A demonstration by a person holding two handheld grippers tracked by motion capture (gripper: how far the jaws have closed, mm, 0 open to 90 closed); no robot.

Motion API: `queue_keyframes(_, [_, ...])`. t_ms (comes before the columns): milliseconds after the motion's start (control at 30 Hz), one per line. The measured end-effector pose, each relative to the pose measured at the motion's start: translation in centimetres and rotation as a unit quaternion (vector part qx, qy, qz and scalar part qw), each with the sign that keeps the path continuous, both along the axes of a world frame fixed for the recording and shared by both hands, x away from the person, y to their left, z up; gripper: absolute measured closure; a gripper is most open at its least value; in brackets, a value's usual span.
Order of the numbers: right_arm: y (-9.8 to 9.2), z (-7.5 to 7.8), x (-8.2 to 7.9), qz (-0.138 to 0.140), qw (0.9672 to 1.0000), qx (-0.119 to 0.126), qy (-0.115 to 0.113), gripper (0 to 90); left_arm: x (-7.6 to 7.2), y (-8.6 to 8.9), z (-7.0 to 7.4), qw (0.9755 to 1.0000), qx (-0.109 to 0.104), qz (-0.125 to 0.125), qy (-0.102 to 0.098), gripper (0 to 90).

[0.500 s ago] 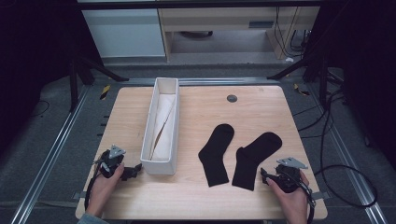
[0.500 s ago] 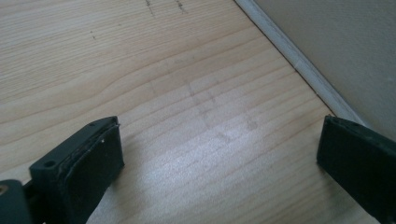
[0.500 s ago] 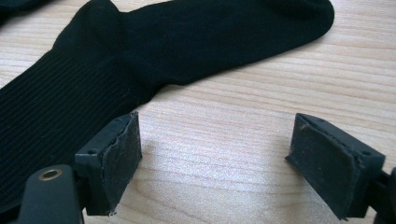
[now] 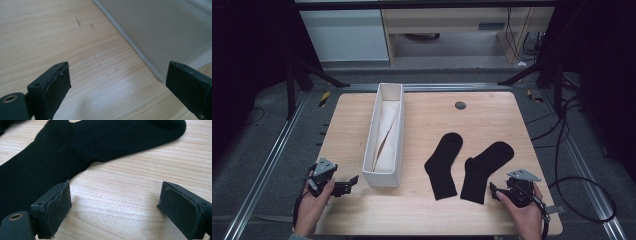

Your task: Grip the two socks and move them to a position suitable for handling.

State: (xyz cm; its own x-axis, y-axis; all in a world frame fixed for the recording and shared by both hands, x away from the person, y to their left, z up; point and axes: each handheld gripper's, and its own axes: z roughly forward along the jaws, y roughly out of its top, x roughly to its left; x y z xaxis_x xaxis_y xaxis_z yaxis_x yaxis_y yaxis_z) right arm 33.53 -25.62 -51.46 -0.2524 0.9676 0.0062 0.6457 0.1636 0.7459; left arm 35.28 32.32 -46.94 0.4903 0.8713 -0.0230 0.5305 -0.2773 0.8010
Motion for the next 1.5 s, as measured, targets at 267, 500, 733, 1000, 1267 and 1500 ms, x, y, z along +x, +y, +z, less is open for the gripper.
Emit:
queue_keyframes(267, [-0.1, 0.9, -0.7, -0.004, 0.9997, -0.002, -0.025, 29.0, -1.9, -1.0, 4.3, 0.9985, -0.016, -0.040, -0.034, 5.8])
queue_keyframes(500, [-0.4, 1.4, -1.4, -0.016, 0.9987, -0.008, -0.049, 41.0, -4.5, -3.1, 9.1, 0.9926, -0.040, -0.081, -0.081, 7.9])
queue_keyframes(733, [-0.4, 1.7, -1.4, -0.012, 0.9982, 0.001, -0.058, 54.4, -5.5, -7.3, 10.1, 0.9871, -0.036, -0.132, -0.083, 11.0])
queue_keyframes(1000, [0.9, 4.0, -0.9, 0.003, 0.9945, -0.001, -0.105, 65.7, -5.0, -11.5, 8.6, 0.9866, -0.022, -0.149, -0.063, 18.0])
queue_keyframes(1267, [2.0, 5.8, -0.2, 0.030, 0.9936, -0.009, -0.109, 67.1, -4.1, -14.9, 8.4, 0.9820, -0.018, -0.181, -0.053, 25.2])
queue_keyframes(1500, [2.5, 7.9, 1.4, 0.064, 0.9923, -0.032, -0.101, 58.7, -3.5, -19.8, 6.7, 0.9732, -0.004, -0.227, -0.037, 27.5])
